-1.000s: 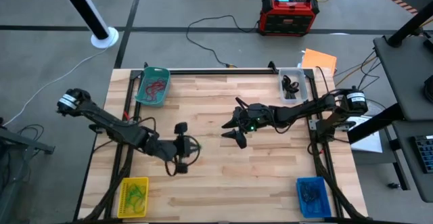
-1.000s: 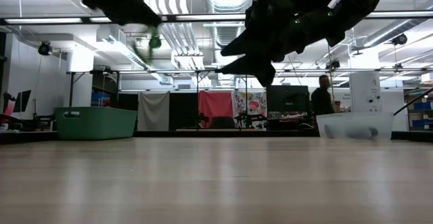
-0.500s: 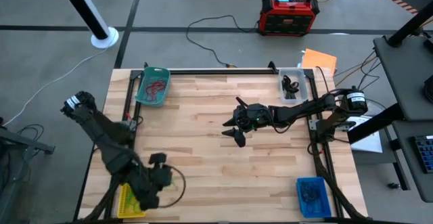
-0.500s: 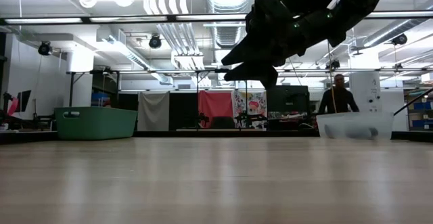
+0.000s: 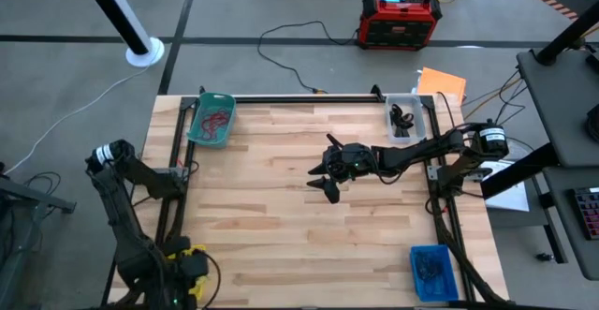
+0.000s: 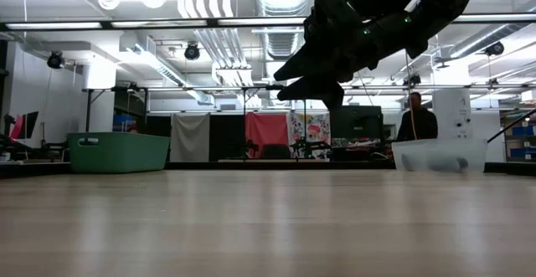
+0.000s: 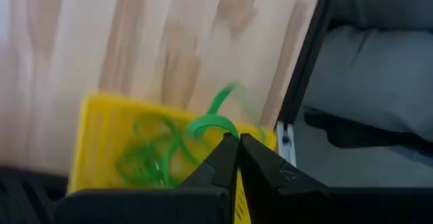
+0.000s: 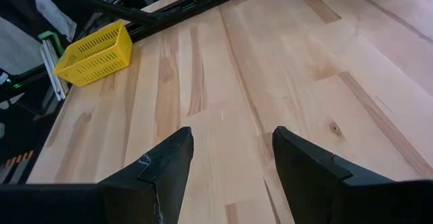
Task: Sort rubber bands into baskets
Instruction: Put the green rubber band into the yellow bin, then return to Home Position
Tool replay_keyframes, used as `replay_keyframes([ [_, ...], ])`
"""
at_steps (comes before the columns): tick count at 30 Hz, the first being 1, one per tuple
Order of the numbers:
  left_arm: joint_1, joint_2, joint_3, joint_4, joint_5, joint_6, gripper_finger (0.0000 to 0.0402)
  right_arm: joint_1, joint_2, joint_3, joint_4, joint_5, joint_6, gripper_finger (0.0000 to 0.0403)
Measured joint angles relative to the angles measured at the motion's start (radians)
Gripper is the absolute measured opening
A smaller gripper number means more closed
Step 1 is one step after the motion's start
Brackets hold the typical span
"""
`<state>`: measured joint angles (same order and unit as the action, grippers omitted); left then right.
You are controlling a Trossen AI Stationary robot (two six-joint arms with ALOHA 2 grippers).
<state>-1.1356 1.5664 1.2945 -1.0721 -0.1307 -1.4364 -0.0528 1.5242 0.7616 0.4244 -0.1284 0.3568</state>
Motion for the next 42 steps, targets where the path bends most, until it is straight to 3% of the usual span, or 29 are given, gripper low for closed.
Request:
replay_keyframes([
  [5,-0.029,0.054,0.0,-0.011,0.048,-0.094,0.0,0.0,0.0,0.0,0.002,0.0,0.003,0.0199],
  [9,-0.028,0.1,0.0,-0.07,0.15,-0.135,0.0,0.0,0.0,0.0,0.003,0.0,0.012,0.0199],
  [16,-0.027,0.153,0.0,-0.163,0.186,-0.167,0.0002,0.0,0.0,0.0,0.004,0.0,0.012,0.0199],
  [32,-0.028,0.152,0.0,-0.181,0.161,-0.174,0.0116,-0.009,-0.003,0.0,0.007,-0.002,-0.049,0.0199],
  [35,-0.028,0.152,0.019,-0.178,0.022,-0.142,0.0121,-0.007,-0.005,0.0,0.007,-0.003,-0.112,0.0199],
  [37,-0.029,0.152,0.034,-0.163,-0.224,-0.086,0.0121,0.0,-0.01,-0.001,0.008,-0.004,-0.153,0.0198],
  [40,-0.028,0.152,0.046,-0.109,-0.645,0.119,0.0117,0.014,-0.01,-0.001,0.032,-0.01,-0.196,0.0193],
  [42,-0.017,0.151,0.048,-0.1,-0.795,0.266,0.0113,0.024,-0.017,-0.001,0.038,-0.01,-0.228,0.0189],
])
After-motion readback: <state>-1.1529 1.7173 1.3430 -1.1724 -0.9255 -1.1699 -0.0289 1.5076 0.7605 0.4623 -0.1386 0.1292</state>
